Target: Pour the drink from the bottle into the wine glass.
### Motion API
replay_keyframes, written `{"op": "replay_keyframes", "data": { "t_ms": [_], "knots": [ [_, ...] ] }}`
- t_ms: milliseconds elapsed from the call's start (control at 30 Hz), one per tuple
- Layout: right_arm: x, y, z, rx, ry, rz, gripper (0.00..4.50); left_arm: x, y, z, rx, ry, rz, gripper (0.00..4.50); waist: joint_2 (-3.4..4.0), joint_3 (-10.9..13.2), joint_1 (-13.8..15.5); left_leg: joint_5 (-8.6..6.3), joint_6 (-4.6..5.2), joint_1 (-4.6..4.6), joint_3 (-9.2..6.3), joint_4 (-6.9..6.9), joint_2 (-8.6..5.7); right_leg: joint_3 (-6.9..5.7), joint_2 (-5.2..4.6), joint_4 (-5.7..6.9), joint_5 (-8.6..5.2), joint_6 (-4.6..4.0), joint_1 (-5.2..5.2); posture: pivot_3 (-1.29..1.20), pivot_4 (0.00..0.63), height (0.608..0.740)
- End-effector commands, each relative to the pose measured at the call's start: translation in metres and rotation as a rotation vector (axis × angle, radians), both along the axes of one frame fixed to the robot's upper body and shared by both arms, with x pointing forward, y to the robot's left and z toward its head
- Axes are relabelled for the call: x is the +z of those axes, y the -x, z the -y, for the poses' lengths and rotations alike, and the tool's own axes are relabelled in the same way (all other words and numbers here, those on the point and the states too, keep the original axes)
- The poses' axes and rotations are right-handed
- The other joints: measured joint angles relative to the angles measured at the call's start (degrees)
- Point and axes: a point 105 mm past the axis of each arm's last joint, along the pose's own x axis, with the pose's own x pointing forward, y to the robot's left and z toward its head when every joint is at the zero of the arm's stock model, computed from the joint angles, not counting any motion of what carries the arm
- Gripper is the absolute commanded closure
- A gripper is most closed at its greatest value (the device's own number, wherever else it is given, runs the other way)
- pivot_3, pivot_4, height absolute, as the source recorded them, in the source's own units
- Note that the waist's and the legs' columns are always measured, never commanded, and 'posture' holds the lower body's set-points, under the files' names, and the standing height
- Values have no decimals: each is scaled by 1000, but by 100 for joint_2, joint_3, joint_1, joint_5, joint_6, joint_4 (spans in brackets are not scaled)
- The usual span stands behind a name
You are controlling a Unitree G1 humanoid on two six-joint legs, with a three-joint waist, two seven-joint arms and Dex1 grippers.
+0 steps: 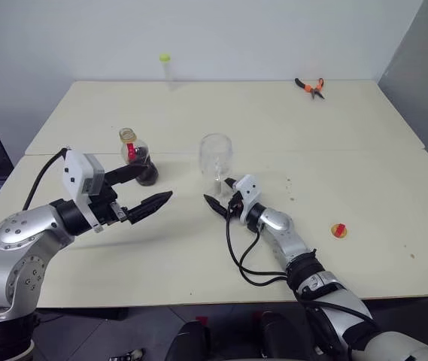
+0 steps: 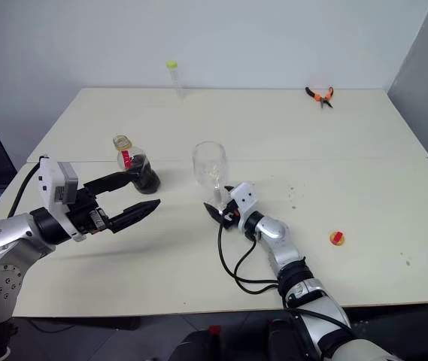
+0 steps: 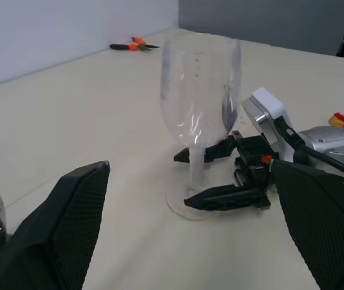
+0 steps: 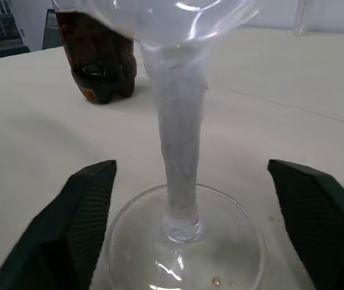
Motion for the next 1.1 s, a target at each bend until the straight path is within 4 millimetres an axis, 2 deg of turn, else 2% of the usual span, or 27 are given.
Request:
{"op": "replay_keyframes", "data": {
  "t_ms": [33, 300, 433, 567, 700, 900, 1100],
  "knots": [
    [9, 0, -2, 19, -1, 36, 26, 16, 6, 1, -7, -15, 61, 0, 0, 0, 0, 0, 0, 0, 0, 0, 0, 0, 0, 0, 0, 0, 0, 0, 150, 740],
    [7, 1, -1, 33, -2, 24, 26, 17, 8, 0, 6, -14, 73, 0, 0, 0, 0, 0, 0, 0, 0, 0, 0, 1, 0, 0, 0, 0, 0, 0, 150, 740],
    [12, 0, 7, 12, -24, 37, 26, 16, 6, -1, 10, -16, 79, 0, 0, 0, 1, 0, 0, 0, 0, 0, 0, 1, 0, 0, 0, 0, 0, 0, 150, 740],
    [17, 14, 10, 88, -43, 25, 26, 15, 4, -1, 12, -14, 86, 0, 0, 0, 11, -1, 1, -1, -2, 0, 0, -1, -2, -1, 0, 0, 1, 0, 150, 740],
    [33, 29, 18, 121, -64, 37, 26, 13, 4, -2, 22, -10, 86, 0, 1, 0, 16, -9, 14, -2, -1, 0, 0, 1, -6, -2, 0, 0, 1, 0, 150, 740],
    [59, 42, 51, 33, -9, 133, 26, -5, 1, -7, 70, -72, 83, 0, 1, 1, 46, -12, 18, -1, -4, -1, 1, -1, -6, -3, 0, 0, 1, 0, 150, 740],
    [78, 63, 88, -1, -21, 99, 26, -30, -1, -5, 146, -43, 69, 0, 1, 1, 114, -13, 20, -3, -4, 0, 0, -1, -11, -7, 0, 0, 4, 0, 150, 740]
  ]
}}
